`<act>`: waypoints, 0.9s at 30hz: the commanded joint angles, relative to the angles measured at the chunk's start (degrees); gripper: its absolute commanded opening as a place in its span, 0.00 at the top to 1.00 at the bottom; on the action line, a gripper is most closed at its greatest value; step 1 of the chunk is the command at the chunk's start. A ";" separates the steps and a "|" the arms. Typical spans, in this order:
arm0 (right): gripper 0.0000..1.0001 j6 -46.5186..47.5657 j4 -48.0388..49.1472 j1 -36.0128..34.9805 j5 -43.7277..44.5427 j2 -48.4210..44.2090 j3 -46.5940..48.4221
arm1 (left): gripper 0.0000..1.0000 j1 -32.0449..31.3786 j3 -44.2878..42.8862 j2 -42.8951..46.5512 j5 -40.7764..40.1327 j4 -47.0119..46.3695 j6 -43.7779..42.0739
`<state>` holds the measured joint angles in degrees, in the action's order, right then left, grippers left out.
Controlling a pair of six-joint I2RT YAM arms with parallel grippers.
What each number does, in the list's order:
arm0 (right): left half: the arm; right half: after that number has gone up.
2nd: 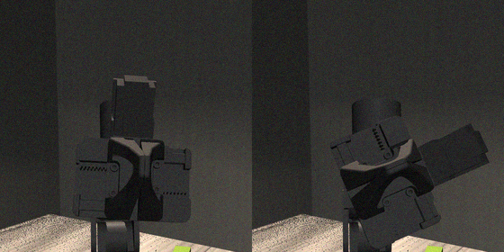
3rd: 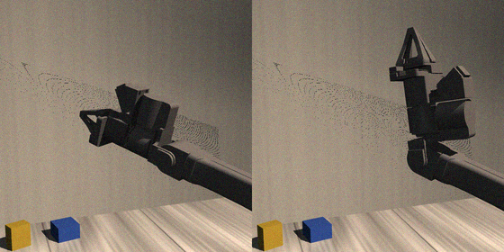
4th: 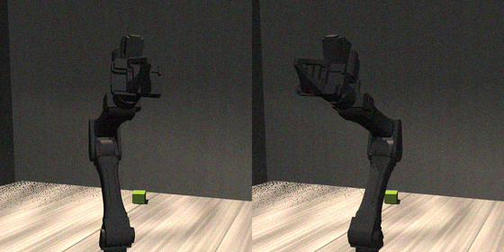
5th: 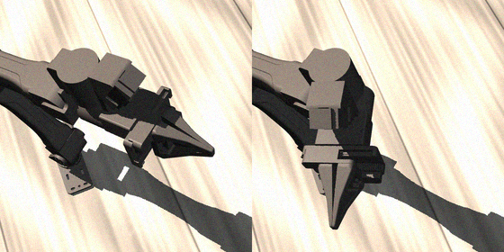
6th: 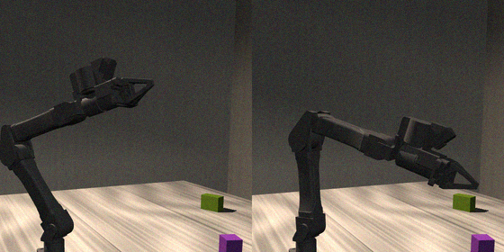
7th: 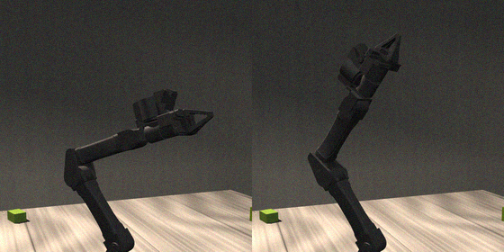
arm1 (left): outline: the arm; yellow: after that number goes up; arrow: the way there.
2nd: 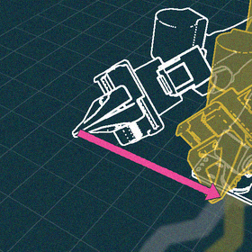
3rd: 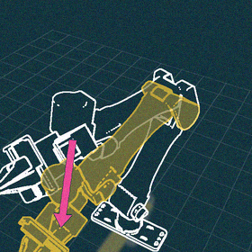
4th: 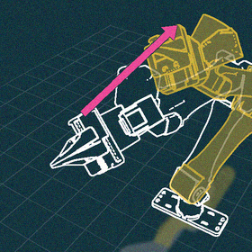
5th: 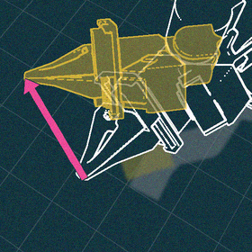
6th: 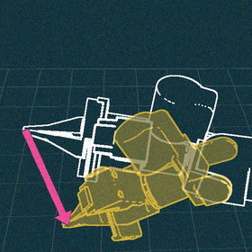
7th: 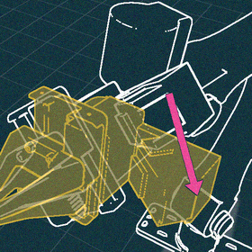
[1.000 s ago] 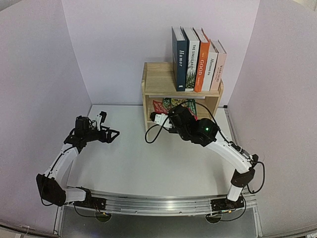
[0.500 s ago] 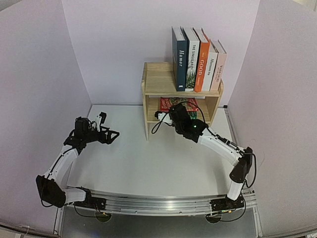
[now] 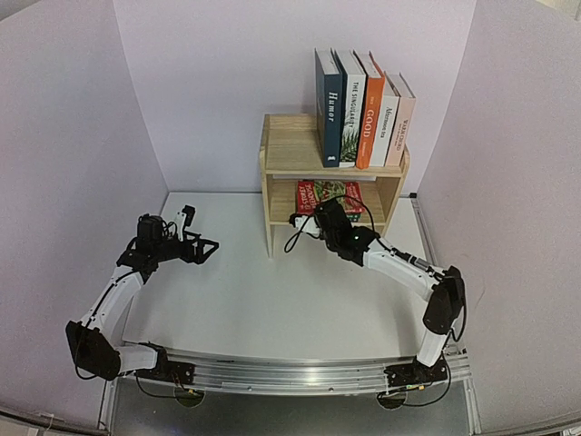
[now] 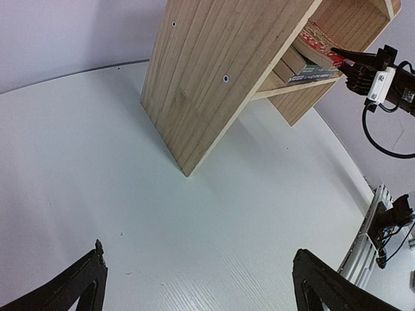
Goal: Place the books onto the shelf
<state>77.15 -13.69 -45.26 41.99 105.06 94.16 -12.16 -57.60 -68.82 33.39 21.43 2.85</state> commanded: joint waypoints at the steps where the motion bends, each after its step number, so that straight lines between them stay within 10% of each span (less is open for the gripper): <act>1: 1.00 -0.90 2.37 1.07 -2.17 -3.00 -0.39 | 0.00 0.13 0.01 1.22 0.87 -2.05 -0.66; 27: 1.00 0.58 0.79 3.07 -6.19 3.04 6.47 | 0.00 0.17 2.23 2.66 0.23 -2.52 -0.95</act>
<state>77.47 -13.80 -42.41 37.21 107.15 98.12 -12.16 -55.37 -68.10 33.37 20.47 2.85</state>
